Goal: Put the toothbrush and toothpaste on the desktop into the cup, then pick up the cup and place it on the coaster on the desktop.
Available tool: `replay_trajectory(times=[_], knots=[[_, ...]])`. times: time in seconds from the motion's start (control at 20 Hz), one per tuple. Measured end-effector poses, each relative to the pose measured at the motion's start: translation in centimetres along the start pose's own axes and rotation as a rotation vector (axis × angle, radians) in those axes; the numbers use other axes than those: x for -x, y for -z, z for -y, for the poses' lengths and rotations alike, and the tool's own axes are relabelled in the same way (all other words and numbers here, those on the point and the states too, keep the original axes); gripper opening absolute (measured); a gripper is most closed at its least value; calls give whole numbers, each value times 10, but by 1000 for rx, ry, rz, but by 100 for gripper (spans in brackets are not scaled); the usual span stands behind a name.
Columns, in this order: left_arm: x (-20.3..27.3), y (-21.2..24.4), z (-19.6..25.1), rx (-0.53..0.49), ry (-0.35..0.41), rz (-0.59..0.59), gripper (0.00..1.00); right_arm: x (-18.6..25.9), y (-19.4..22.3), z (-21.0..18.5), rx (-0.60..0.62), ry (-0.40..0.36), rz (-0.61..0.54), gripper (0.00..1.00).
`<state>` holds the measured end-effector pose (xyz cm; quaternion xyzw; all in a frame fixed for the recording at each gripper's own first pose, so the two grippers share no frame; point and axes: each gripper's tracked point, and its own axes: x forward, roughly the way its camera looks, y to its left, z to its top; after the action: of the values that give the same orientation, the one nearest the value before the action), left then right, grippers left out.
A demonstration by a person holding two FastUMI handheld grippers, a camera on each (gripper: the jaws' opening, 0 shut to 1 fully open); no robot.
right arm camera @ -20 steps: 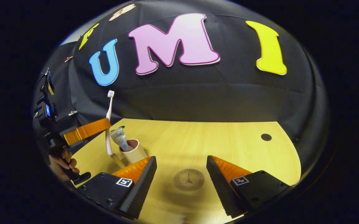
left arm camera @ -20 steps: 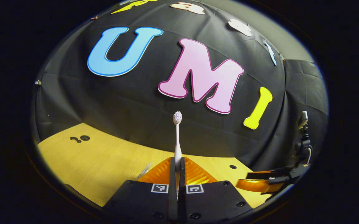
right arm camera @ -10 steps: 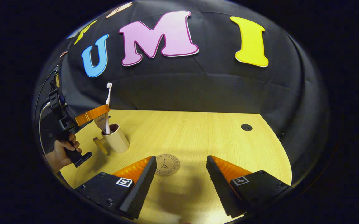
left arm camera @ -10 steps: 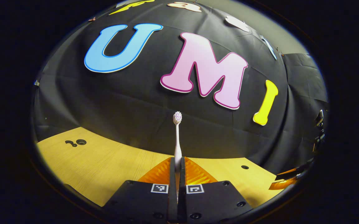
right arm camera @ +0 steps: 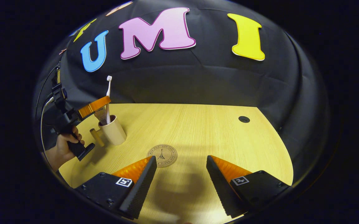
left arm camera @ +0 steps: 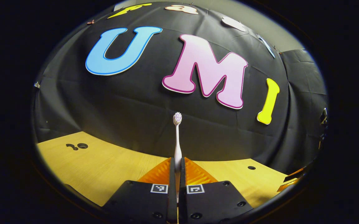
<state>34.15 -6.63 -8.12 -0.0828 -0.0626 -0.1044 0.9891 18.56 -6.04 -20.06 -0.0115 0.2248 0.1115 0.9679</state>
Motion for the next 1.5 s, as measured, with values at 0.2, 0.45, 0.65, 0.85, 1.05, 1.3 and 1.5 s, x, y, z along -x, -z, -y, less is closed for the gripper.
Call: replay_trajectory(times=[0.2, 0.45, 0.65, 0.85, 1.05, 1.3, 1.5], knots=[[7, 13, 2, -25, 10, -14, 11, -3, 3, 0, 10, 1, -10, 99], [27, 5, 23, -34, 80, -48, 60, -2, 4, -1, 4, 1, -17, 98], [53, -7, 25, -84, 80, -102, 90, 1, 2, 4, -27, 14, -19, 98], [71, -9, 8, -103, 30, -191, 91, 5, -1, 6, -61, 17, -19, 98], [88, 2, -4, -65, 24, -357, 92, 14, -7, 10, -84, 31, -2, 98], [100, 21, -27, -171, 6, -580, 94, 21, -6, 24, -126, 65, 6, 98], [97, 47, -25, -214, 56, -772, 94, 26, 4, 42, -163, 106, -7, 98]])
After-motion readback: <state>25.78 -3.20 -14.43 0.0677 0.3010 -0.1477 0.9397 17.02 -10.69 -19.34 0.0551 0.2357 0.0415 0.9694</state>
